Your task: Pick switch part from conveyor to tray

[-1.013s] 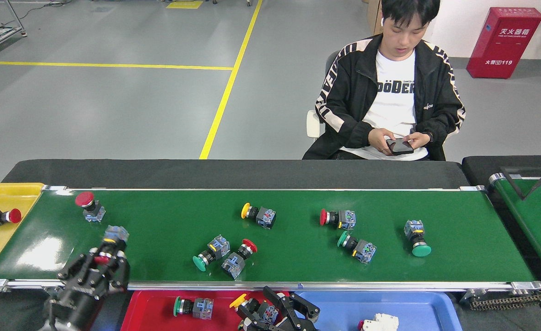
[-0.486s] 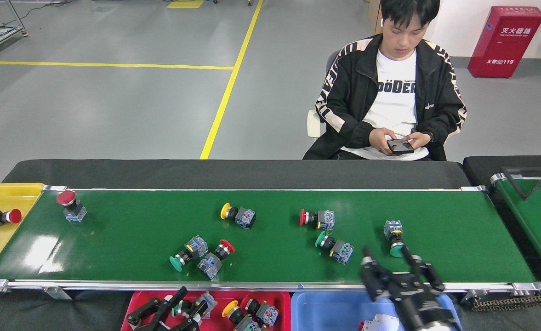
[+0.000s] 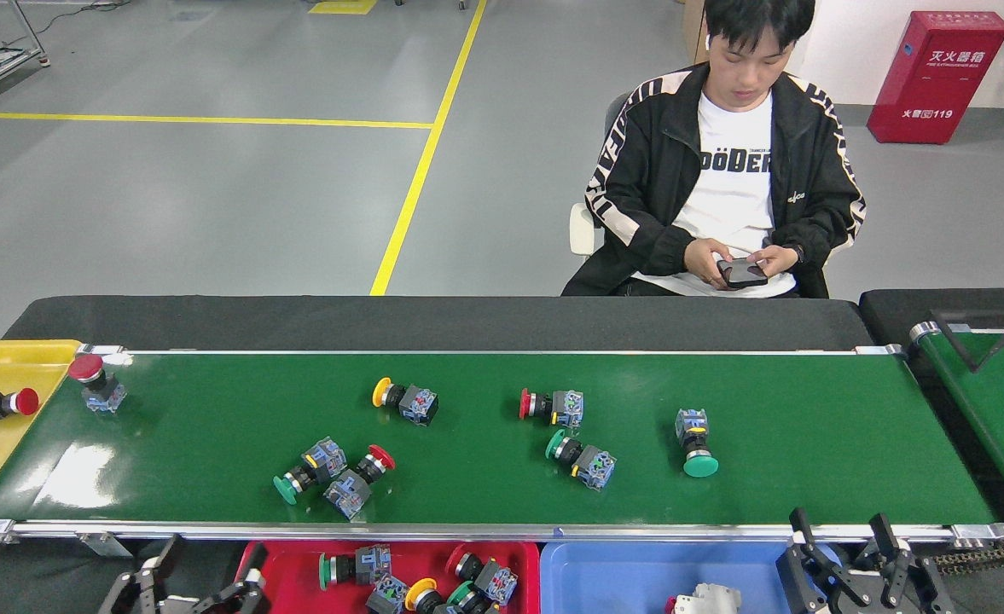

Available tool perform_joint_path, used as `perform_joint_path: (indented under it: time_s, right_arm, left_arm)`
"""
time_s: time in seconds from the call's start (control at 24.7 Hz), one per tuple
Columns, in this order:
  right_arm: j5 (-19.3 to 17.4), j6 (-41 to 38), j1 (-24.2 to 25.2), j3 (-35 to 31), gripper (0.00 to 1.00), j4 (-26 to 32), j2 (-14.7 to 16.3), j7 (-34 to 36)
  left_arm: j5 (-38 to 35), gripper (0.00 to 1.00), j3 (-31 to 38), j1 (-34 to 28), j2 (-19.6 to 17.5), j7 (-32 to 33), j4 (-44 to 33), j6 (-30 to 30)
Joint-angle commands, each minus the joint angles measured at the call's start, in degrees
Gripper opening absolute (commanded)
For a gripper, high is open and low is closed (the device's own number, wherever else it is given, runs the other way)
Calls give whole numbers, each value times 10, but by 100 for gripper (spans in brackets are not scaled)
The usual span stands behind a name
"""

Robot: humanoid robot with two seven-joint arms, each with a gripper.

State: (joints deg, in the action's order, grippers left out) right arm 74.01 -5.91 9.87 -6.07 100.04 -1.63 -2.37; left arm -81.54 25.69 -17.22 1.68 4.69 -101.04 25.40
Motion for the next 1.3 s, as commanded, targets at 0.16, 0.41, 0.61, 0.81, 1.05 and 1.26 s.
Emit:
perform_joint_path:
  time_s: [0.16,0.41,0.61,0.81,1.05,1.26]
  right_arm:
    - [64,118,-91,126,92,-78,-30,-28]
    - [65,191,-148,200,91,-160,-35,-28]
    - [31,157,-173,203,13,-195,-33,-26]
    - [20,154,-173,204,10,-192,-29,-26]
    - [12,89,-110,204,10,-78,0,-27]
    - [5,-146,-6,224,29,11,-35,-30]
  left_arm:
    - [-2,100,-4,-7,-9,-16,-6,-20]
    - [-82,100,-57,61,-2,-16,30,-28]
    - [-125,100,-68,158,-6,-16,127,-38]
    - [-148,100,-70,230,-27,-20,236,-54]
    - [-150,100,-97,301,-62,-23,344,-68]
    - [-147,53,-122,318,-94,-23,367,-65]
